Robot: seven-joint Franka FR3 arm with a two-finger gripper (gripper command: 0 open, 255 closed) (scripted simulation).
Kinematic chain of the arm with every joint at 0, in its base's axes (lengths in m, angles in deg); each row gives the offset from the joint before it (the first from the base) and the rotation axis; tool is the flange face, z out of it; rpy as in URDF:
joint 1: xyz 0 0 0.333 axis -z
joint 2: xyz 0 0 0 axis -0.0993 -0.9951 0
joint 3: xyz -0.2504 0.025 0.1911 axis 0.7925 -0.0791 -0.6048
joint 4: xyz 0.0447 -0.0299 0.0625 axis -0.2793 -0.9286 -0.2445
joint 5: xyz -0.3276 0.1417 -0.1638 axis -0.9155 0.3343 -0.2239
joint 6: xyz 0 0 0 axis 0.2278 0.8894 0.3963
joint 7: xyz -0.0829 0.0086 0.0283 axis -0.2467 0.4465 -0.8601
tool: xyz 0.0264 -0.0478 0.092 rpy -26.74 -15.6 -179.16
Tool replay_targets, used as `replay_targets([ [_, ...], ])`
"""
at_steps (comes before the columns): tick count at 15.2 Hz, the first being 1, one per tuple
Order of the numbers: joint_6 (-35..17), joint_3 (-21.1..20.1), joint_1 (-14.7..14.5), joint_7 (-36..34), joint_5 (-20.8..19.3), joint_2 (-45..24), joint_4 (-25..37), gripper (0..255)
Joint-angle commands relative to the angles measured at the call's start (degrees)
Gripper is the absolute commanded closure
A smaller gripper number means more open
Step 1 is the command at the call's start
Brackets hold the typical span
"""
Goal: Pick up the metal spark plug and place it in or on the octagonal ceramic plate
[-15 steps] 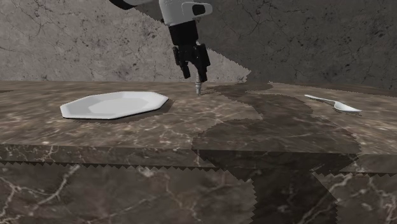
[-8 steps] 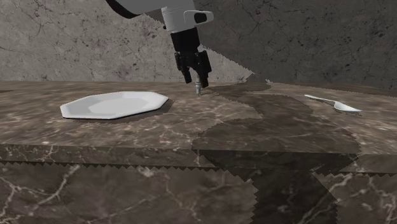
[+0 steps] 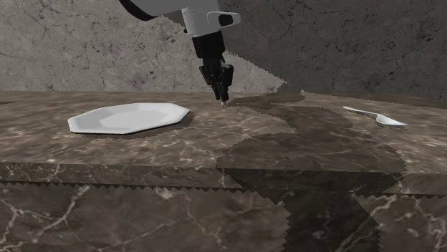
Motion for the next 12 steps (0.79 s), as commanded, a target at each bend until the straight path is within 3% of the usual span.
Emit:
replay_targets([
  [1, 0.00, -0.01, -0.01, 0.00, 0.01, -0.01, -0.01, 255],
  [5, -0.02, 0.00, 0.00, 0.01, 0.01, -0.01, -0.02, 255],
  [12, 5.69, -0.38, -0.44, 0.44, -0.68, -1.32, 6.65, 255],
])
